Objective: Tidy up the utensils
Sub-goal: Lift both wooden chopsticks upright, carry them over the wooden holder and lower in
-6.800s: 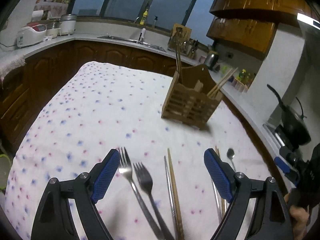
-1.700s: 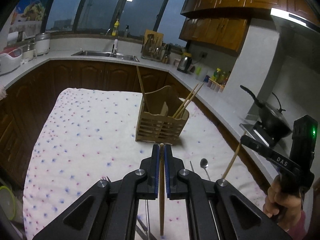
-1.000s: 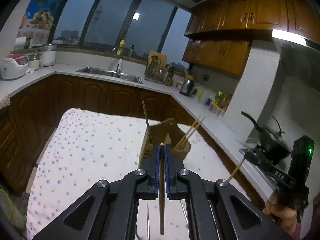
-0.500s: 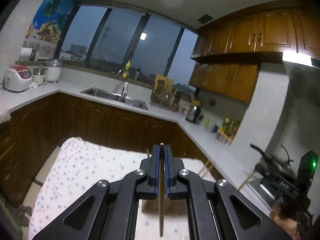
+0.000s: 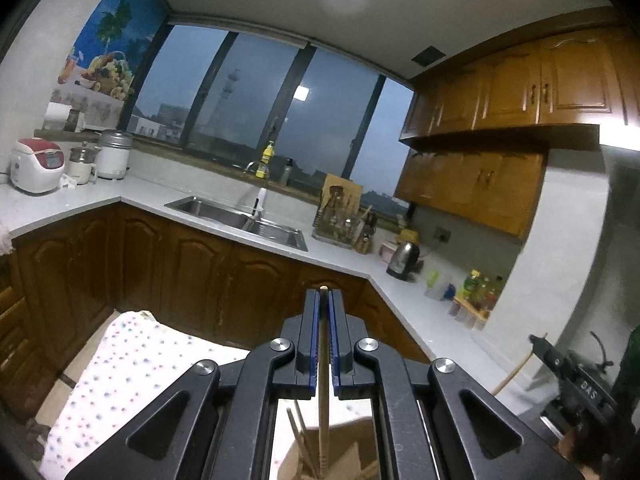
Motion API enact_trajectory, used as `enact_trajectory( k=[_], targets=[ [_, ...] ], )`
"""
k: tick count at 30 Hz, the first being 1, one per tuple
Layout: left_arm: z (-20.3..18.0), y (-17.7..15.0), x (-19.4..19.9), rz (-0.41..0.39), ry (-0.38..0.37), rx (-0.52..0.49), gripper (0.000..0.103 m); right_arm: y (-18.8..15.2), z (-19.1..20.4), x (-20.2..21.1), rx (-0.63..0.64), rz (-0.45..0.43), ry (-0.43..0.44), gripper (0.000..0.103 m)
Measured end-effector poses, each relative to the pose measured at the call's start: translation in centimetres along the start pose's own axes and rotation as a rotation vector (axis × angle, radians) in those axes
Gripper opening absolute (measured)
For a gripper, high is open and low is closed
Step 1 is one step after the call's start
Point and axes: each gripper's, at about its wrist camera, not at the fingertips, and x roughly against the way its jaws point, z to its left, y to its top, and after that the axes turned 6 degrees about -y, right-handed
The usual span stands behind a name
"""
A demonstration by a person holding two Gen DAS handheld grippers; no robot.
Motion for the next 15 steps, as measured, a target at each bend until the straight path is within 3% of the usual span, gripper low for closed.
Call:
enact_trajectory(
  k=[9, 15],
  targets=[
    [1.0, -5.8, -5.2, 0.048, 0.004, 0.015, 0.002, -4.9, -1.4, -2.5, -0.043, 0.085, -0.019, 0.005],
    [1.6, -7.7, -6.9, 0.101, 0.020, 0.016, 0.002, -7.2, -1.8, -3.9, -0.065, 0.155, -0.019, 0.005]
  ],
)
